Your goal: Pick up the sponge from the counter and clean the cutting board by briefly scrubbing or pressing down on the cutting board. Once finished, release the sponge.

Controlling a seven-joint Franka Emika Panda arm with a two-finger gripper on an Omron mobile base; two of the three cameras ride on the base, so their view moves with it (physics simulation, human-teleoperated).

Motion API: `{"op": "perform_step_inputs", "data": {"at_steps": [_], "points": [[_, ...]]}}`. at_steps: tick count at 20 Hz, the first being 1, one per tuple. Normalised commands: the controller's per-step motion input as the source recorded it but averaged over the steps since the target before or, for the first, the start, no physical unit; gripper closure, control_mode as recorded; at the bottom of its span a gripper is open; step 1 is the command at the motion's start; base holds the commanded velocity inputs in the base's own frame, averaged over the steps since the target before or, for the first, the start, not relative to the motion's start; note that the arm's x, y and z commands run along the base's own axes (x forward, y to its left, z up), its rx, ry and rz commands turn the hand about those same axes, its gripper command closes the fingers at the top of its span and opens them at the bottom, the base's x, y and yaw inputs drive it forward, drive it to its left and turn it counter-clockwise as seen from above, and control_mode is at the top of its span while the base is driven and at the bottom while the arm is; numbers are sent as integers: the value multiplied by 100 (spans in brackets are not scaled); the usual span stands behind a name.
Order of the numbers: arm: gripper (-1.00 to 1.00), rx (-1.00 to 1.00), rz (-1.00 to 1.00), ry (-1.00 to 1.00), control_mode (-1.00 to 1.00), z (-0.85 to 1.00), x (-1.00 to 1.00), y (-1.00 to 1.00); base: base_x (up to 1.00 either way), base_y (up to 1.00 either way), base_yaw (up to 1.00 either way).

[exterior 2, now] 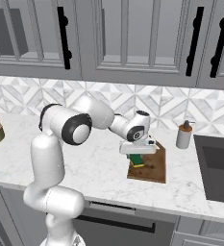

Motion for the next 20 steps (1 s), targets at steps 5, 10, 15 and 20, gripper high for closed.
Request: {"op": "perform_step_inputs", "data": {"at_steps": [5,10,15,20], "points": [[100,12,0,0,-100,0,80,0,0,0,0],[100,-3,0,0,-100,0,73,0,0,0,0],[100,-2,-5,3,-100,1,15,-8,0,0,0],[100,0,-6,0,-100,0,-40,-42,0,0,0]]}}
